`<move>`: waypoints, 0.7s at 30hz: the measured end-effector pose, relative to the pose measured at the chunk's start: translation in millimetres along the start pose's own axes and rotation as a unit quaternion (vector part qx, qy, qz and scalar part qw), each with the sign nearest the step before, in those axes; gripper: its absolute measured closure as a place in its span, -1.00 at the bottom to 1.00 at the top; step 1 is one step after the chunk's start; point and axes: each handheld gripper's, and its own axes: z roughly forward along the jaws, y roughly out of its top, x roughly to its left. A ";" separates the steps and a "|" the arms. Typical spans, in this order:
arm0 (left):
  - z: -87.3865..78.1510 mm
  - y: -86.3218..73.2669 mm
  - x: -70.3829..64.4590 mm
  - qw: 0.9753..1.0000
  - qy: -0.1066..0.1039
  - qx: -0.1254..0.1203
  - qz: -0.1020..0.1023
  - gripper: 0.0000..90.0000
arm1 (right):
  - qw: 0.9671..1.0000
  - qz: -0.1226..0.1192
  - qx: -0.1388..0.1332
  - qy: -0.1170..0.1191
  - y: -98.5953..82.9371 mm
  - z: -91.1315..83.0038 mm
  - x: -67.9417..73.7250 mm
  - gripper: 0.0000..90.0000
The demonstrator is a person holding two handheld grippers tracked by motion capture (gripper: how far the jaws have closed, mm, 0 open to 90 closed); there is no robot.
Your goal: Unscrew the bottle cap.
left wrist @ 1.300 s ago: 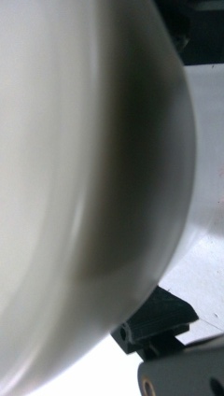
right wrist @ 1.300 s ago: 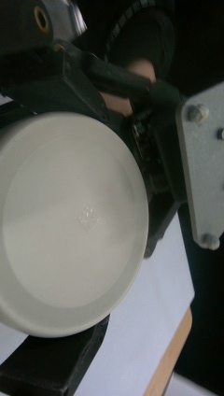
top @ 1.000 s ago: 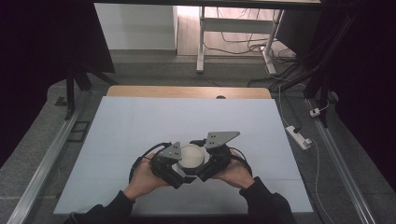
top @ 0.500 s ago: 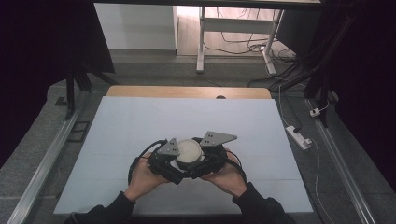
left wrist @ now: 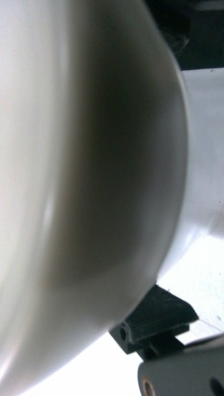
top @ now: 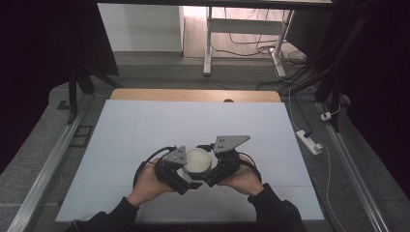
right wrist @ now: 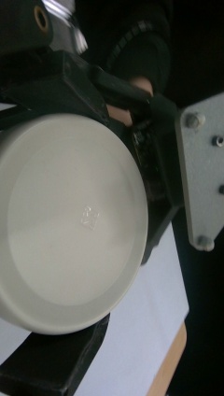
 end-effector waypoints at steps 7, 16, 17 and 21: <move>2.8 0.4 -1.2 1.000 -0.012 0.003 0.009 -0.83 | 0.999 -0.017 0.001 0.040 -4.3 -2.8 -4.6 -0.85; -4.1 -2.1 5.7 0.998 0.040 -0.017 -0.042 -0.83 | 0.997 0.023 -0.006 -0.067 7.2 -4.7 3.9 -1.00; -4.9 -2.5 6.7 0.998 0.049 -0.017 -0.048 -0.83 | 0.996 0.029 -0.006 -0.079 8.0 -3.7 5.6 -1.00; -7.0 -3.8 8.6 0.996 0.064 -0.022 -0.064 -0.83 | 0.993 0.038 -0.004 -0.111 9.7 4.7 13.2 -1.00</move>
